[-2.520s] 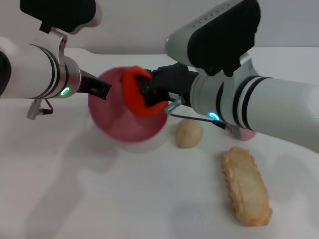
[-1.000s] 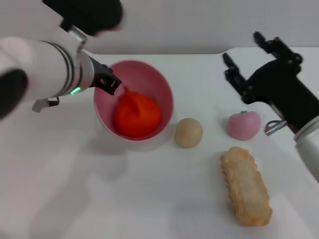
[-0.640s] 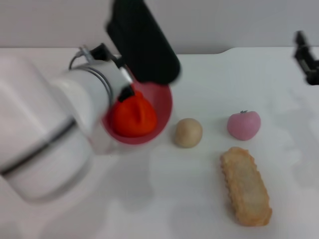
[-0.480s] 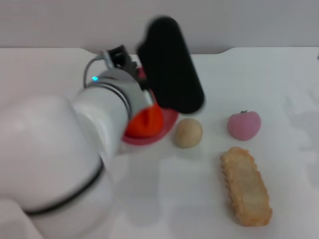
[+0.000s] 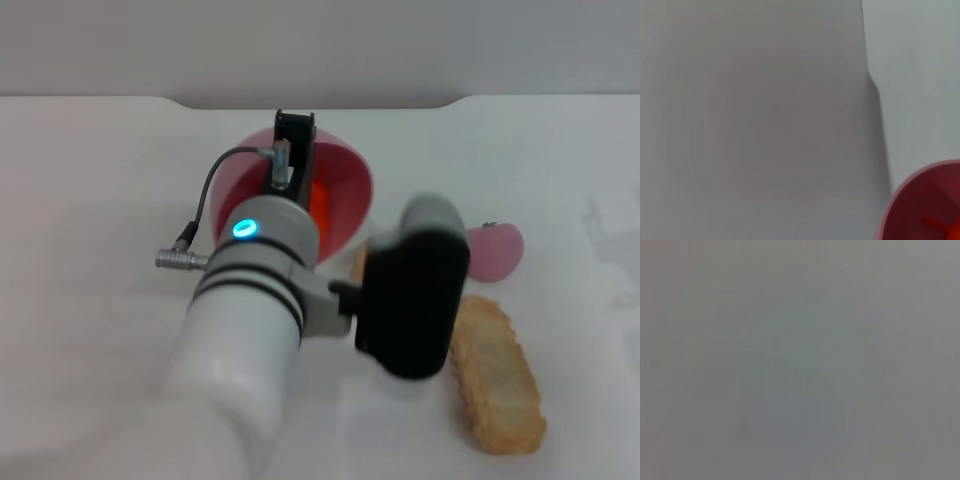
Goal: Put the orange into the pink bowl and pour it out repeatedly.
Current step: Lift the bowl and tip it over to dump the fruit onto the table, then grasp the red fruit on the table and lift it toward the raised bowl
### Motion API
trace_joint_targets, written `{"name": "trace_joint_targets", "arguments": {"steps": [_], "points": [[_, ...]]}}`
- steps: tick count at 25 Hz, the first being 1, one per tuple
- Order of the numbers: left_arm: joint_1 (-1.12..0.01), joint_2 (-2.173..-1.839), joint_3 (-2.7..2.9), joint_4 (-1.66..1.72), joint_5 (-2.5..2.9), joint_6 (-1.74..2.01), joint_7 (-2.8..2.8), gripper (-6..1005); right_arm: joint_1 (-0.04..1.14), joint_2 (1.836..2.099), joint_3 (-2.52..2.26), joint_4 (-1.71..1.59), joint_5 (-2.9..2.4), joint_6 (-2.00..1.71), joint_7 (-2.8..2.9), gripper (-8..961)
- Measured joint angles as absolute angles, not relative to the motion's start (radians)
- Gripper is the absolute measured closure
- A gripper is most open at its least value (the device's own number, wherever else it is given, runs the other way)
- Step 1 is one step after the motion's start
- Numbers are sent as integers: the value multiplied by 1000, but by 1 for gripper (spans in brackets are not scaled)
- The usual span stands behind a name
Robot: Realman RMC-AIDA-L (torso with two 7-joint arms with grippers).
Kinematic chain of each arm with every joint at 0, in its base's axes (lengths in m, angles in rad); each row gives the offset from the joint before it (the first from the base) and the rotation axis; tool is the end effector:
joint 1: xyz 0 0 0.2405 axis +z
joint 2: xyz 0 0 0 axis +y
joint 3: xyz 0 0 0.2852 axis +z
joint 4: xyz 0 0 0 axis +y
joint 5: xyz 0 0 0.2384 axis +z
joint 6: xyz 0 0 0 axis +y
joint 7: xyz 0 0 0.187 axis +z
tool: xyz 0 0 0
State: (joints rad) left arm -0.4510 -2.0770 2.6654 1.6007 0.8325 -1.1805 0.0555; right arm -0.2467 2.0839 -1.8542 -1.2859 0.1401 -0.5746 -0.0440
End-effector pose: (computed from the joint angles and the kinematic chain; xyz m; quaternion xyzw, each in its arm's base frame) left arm -0.1010 0.3346 -0.1416 -0.7598 0.2978 0.2767 0.5074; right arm 0.3020 0.3317 0.0059 -0.6919 0.1929 0.2531 0.6481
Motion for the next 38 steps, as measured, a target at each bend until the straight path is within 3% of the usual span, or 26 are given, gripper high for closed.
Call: {"name": "trace_joint_targets", "arguments": {"steps": [16, 23, 31, 38], "points": [[-408, -2078, 2797, 1438, 1163, -1149, 32, 959, -231, 2083, -1865, -1281, 143, -568, -43, 319], [-406, -2077, 2544, 1671, 931, -1192, -284, 959, -209, 2079, -1890, -1356, 191, -367, -30, 320], [-408, -2069, 2101, 1818, 461, -1304, -316, 959, -89, 2069, -1941, -1518, 198, 143, 5, 319], [-381, -2061, 1843, 1760, 240, -1317, -277, 959, 111, 2071, -2090, -1509, 277, 386, 9, 318]]}}
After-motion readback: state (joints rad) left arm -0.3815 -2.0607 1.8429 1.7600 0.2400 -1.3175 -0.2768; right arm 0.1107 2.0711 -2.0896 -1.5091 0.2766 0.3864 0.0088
